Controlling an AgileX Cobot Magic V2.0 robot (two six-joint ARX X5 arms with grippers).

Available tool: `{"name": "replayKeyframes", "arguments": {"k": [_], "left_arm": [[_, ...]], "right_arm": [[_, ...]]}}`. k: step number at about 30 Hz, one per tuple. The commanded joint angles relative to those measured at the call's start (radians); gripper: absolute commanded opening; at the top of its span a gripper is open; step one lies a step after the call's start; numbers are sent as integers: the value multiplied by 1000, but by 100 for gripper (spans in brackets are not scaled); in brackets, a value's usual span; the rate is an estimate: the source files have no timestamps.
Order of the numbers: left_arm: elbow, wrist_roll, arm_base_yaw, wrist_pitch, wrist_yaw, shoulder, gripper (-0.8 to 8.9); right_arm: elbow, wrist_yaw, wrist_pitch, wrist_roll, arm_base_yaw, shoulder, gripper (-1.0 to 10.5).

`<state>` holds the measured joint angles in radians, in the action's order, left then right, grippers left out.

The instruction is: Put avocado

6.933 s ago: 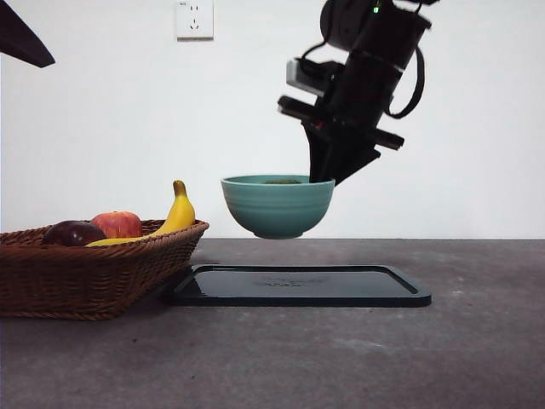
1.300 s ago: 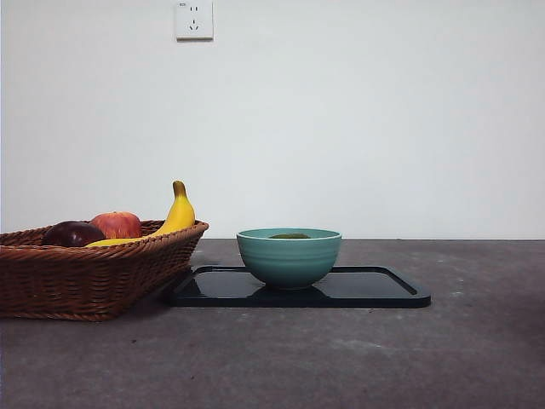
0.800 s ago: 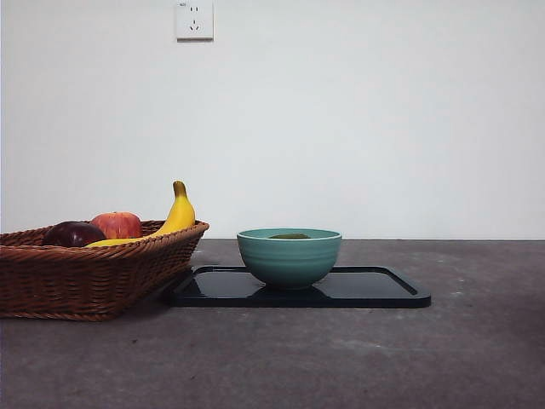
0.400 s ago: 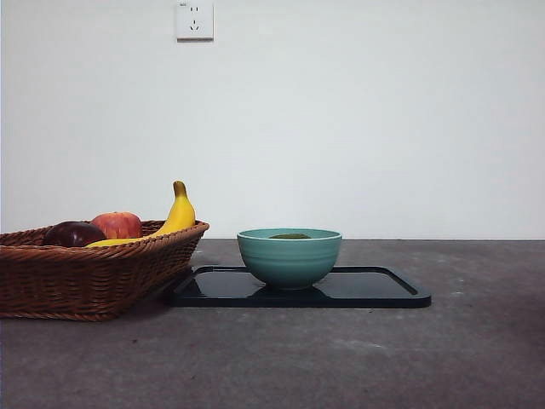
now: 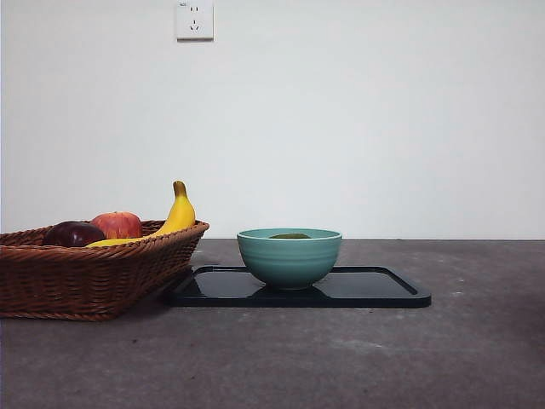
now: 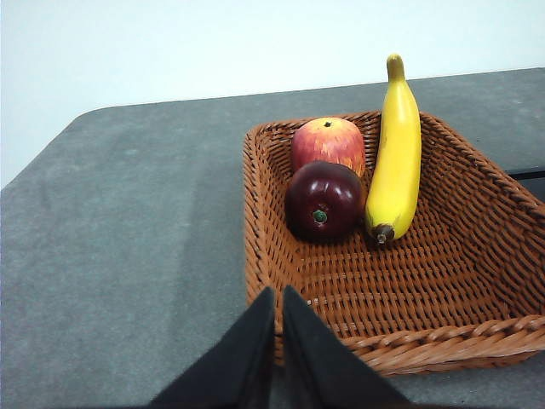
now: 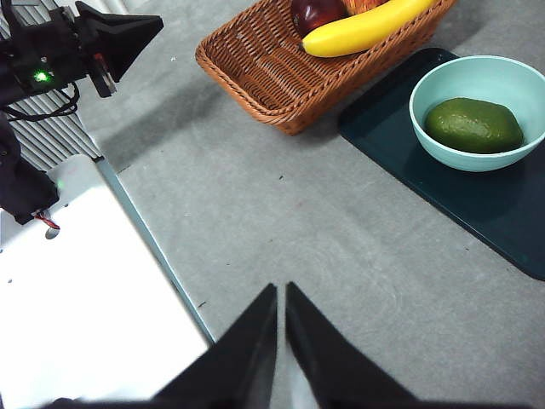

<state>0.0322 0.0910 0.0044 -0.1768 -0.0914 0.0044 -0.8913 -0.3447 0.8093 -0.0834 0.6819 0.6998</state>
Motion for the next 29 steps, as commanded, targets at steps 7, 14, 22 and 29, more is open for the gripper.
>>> {"name": "replayKeyframes", "arguments": {"k": [7,14,22,29], "left_arm": [[-21,-2,1,-8,0,-2,15],[-21,-2,1,-8,0,-2,15],[-21,-2,1,-8,0,-2,15],[-21,-2,1,-8,0,-2,15]], "right_arm": [[-10,-2,-10,-6,10,4,8],[-10,5,-11,57,-67,-37,7],[48,5,-182,109,-418,-171,8],[305,6,-504,143,-629,-343,8]]}}
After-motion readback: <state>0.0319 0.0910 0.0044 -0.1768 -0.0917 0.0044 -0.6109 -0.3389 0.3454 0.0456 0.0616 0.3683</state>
